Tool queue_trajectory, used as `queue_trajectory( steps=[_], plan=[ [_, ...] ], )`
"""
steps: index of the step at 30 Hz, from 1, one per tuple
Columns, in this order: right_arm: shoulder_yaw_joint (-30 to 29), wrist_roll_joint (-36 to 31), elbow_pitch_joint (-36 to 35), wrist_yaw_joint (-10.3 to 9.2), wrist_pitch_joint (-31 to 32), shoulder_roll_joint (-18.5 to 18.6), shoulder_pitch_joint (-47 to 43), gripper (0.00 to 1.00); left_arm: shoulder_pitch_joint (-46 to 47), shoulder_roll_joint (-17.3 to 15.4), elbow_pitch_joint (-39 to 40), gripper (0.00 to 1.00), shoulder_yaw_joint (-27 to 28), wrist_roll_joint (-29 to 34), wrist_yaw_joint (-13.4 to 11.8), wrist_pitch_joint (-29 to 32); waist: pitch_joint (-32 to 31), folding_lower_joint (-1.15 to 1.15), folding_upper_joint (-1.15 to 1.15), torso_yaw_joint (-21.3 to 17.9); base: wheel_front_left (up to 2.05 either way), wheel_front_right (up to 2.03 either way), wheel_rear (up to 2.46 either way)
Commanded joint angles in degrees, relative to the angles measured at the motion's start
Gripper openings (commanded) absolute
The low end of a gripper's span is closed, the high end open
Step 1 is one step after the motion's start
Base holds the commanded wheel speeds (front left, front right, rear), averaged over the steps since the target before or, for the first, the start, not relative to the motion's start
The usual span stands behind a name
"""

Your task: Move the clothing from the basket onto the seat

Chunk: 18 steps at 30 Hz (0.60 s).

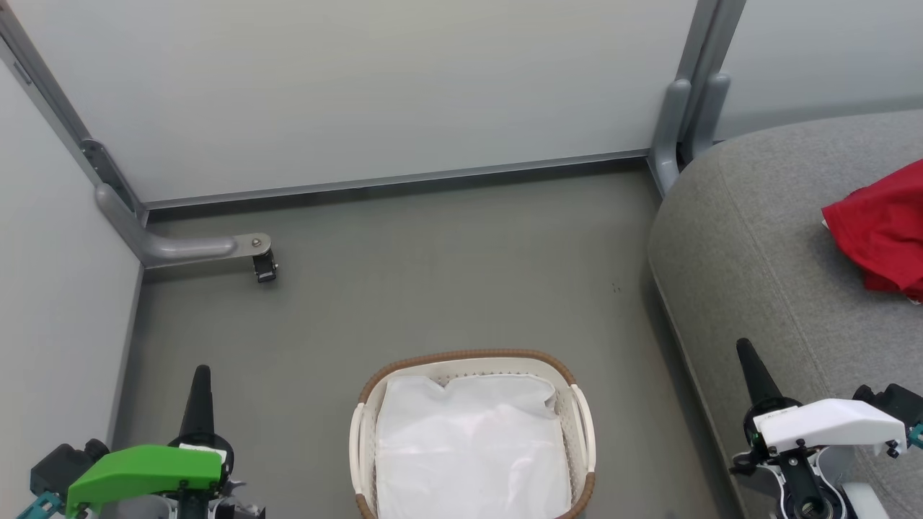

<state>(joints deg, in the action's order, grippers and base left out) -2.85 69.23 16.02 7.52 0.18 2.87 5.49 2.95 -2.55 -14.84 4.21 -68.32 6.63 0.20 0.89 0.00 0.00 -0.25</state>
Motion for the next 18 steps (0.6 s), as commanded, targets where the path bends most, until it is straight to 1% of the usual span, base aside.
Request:
queue_trajectory(
  steps=[1, 18],
  plan=[
    [-0.4, 1.5, -0.7, -0.03, 0.5, 0.3, 1.0, 0.00, 1.4, -0.4, 0.7, 0.00, 0.4, -1.6, 0.4, 0.4, 0.0, 0.00, 0.00, 0.0, 0.00, 0.00, 0.00],
    [-1.7, 9.7, -1.3, -0.04, 2.8, 0.2, 1.0, 0.00, 2.2, -0.4, 0.8, 0.00, 1.1, -10.1, 0.6, 2.7, -0.2, 0.00, 0.00, 0.1, 0.00, 0.00, 0.00]
  ],
)
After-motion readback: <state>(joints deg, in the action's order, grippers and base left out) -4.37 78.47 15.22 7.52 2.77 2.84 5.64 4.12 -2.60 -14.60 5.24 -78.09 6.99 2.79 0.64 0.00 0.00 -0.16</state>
